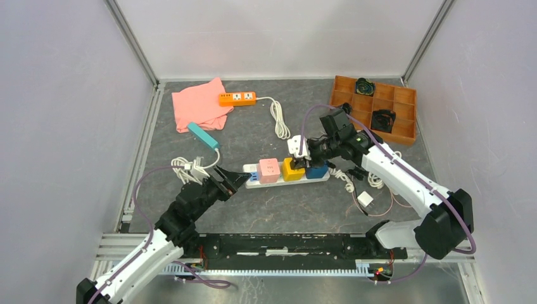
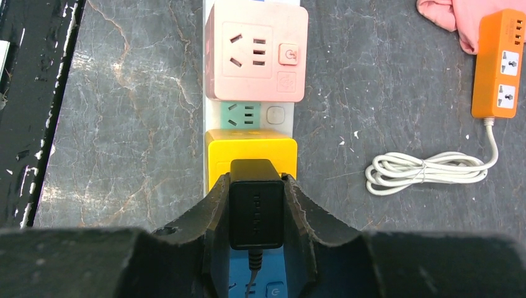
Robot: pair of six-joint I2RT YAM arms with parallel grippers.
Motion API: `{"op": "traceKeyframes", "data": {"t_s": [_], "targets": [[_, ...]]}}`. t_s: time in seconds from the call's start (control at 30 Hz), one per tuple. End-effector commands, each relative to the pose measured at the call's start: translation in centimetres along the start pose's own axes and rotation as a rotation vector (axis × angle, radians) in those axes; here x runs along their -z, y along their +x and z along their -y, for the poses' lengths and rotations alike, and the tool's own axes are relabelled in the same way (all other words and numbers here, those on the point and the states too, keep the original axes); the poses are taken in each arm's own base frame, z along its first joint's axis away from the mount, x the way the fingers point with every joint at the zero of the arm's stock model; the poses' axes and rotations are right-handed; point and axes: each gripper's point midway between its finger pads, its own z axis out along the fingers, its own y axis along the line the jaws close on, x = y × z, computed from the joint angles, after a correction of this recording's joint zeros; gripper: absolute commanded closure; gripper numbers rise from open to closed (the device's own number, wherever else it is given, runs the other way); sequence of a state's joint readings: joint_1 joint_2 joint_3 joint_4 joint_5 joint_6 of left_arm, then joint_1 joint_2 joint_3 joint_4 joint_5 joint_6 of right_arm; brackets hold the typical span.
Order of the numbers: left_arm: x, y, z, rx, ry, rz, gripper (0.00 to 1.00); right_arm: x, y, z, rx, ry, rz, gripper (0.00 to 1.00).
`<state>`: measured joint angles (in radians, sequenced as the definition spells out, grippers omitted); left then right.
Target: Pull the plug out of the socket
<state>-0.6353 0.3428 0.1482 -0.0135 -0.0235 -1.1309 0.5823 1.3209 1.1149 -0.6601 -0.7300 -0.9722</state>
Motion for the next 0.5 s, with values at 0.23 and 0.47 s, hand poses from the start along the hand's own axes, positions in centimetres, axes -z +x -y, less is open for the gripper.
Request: {"op": "traceKeyframes", "data": {"t_s": [0.23, 0.47], "targets": [[-0.2, -1.8, -2.0, 0.064, -0.133, 0.104, 0.07, 1.9, -5.6, 2.4, 0.151, 0.086, 0.162, 1.00], [-1.8, -1.4, -1.5, 0.079, -0.084, 0.091, 0.17, 1.6, -5.2, 2.2, 0.131, 0.070, 0.155, 1.00]]}}
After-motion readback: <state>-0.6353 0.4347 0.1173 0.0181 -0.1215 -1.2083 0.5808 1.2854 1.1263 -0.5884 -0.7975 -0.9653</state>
